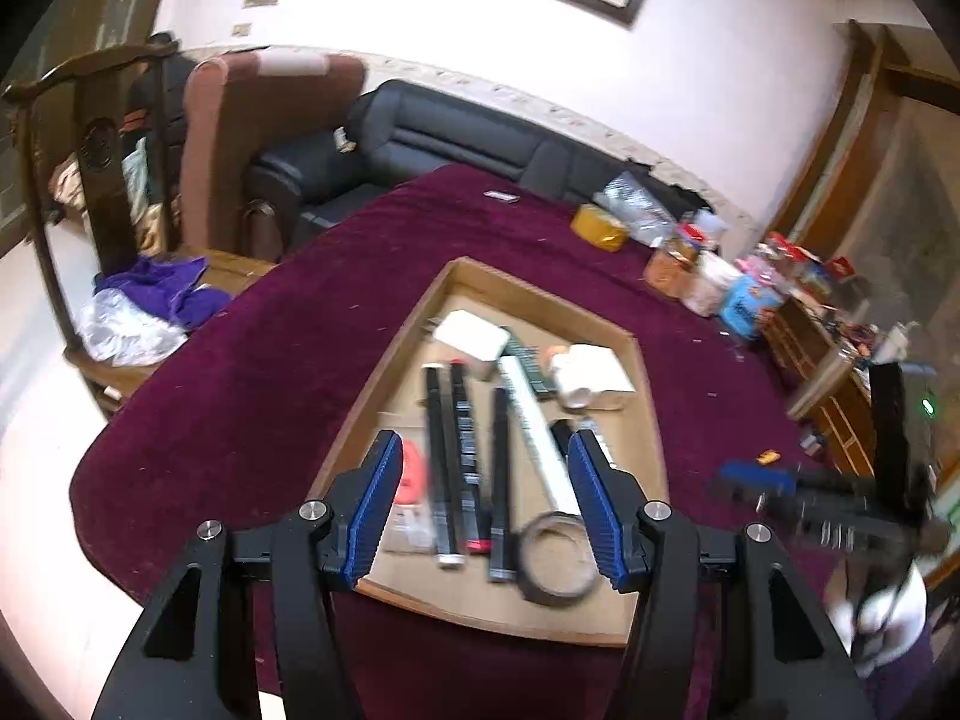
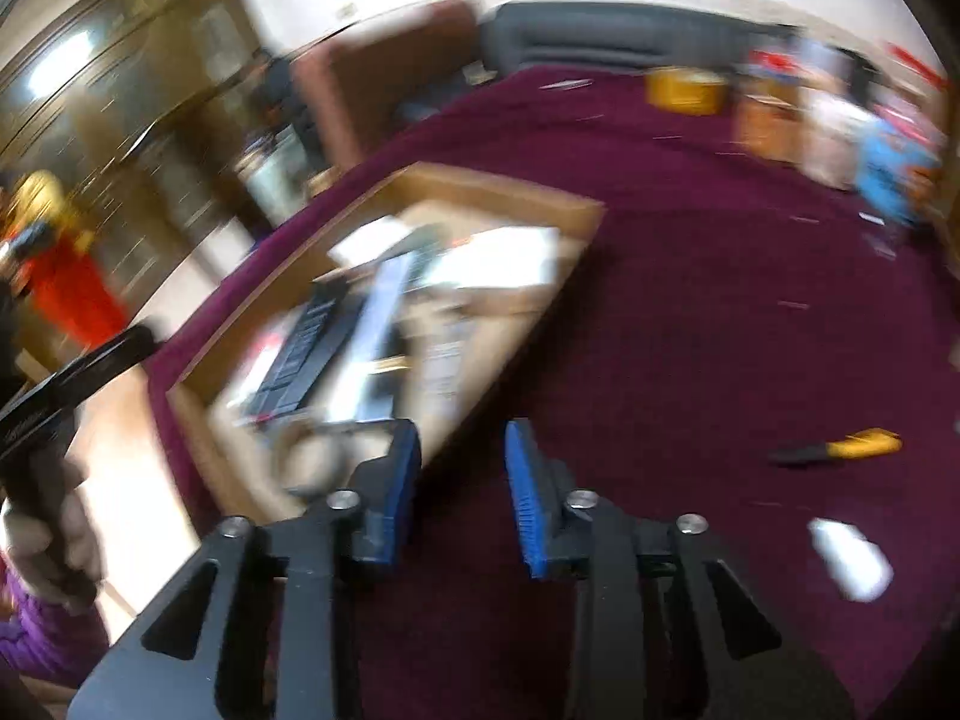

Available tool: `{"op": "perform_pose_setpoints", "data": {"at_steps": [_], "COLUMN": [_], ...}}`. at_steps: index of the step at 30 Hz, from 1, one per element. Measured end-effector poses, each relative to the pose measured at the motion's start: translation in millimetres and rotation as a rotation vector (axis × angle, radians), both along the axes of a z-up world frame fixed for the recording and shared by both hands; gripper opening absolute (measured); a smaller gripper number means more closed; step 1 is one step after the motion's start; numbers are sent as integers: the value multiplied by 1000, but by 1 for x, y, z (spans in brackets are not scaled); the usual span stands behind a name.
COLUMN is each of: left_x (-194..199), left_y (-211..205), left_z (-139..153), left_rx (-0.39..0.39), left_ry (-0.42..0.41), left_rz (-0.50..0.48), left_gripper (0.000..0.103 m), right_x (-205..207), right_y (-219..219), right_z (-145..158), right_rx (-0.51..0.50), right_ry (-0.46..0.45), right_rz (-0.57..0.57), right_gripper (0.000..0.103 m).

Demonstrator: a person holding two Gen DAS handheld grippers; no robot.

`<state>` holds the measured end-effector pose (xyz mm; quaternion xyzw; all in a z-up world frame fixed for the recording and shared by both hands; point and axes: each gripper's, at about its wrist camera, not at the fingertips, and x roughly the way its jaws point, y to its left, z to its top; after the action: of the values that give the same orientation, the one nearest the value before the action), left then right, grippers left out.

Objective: Organize rigid objects
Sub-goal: 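Place the candle package in the tray while the right gripper places the tape roll there, then grasp the small white bottle with the right gripper while the left gripper reaches the yellow pen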

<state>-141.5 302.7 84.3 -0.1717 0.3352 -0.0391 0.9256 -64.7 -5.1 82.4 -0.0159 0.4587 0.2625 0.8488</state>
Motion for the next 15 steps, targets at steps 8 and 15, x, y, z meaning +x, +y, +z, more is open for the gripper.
{"op": "perform_pose_setpoints", "data": {"at_steps": [8, 15], "left_x": [-12, -9], "left_y": [-52, -76], "left_z": [18, 15], "left_rx": [36, 62], "left_ry": [-90, -50], "left_rz": [-145, -179], "left_gripper": [58, 58], "right_x": [56, 98], "right_y": [-195, -189], "right_z": [-11, -51], "right_rx": [48, 52], "right_ry": [102, 244], "right_rz": [-513, -590], "right_gripper": [44, 43]}}
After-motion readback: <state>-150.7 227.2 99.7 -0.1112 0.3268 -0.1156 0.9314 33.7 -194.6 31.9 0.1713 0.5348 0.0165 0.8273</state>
